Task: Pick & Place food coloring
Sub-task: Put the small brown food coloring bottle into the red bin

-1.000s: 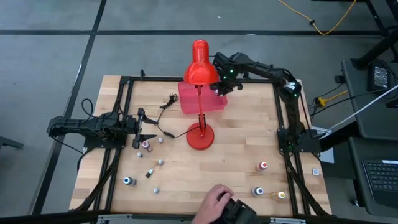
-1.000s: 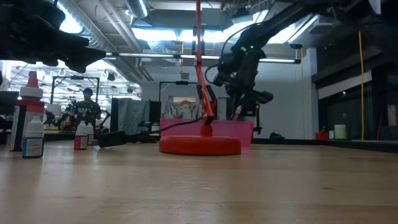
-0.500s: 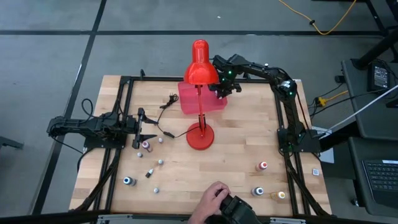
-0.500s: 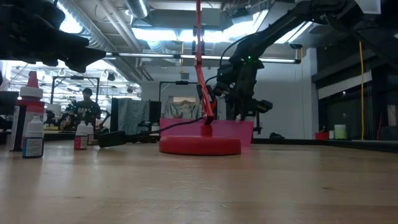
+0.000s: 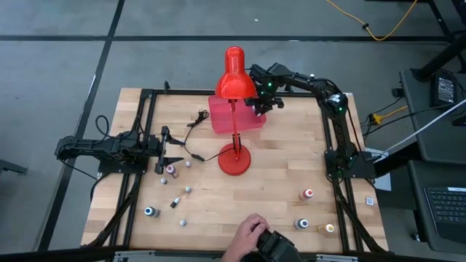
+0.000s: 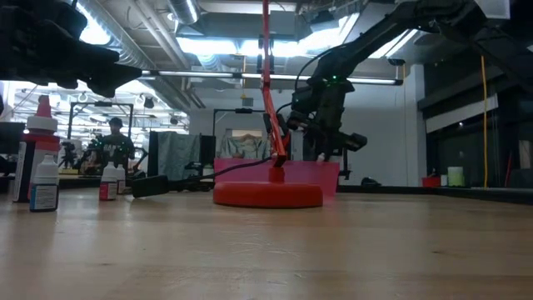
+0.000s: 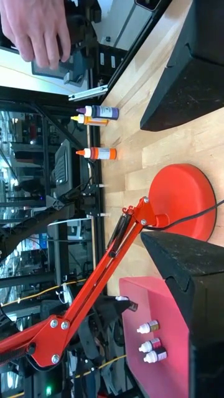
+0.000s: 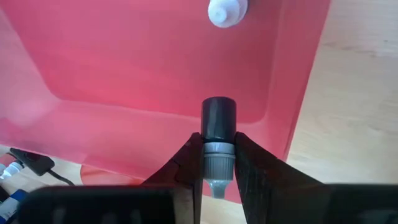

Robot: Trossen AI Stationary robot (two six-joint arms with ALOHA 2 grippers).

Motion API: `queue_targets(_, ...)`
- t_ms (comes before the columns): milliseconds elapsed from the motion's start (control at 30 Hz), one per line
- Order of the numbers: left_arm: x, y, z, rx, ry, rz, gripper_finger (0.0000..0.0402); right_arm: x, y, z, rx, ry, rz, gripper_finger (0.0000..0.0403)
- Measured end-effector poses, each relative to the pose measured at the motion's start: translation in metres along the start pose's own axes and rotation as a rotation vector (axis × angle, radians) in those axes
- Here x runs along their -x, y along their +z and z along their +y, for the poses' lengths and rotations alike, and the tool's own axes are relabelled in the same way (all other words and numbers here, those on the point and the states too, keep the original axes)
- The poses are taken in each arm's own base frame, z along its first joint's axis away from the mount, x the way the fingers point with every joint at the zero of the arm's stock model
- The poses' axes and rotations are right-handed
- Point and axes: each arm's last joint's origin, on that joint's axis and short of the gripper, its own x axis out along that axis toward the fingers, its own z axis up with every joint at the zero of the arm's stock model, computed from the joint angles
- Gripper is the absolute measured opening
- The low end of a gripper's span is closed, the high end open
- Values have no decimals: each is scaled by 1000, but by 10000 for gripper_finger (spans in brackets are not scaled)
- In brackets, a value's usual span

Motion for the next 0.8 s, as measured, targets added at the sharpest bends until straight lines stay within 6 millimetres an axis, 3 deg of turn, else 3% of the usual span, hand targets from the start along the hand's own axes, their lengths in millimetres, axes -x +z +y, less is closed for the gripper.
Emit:
queue_targets(633,0,0,0,0,0,0,273,-16,-2,1,-12,-42,75,72)
queue_targets(800,0,0,0,0,0,0,272,-21,2,12,32,-73,104,72)
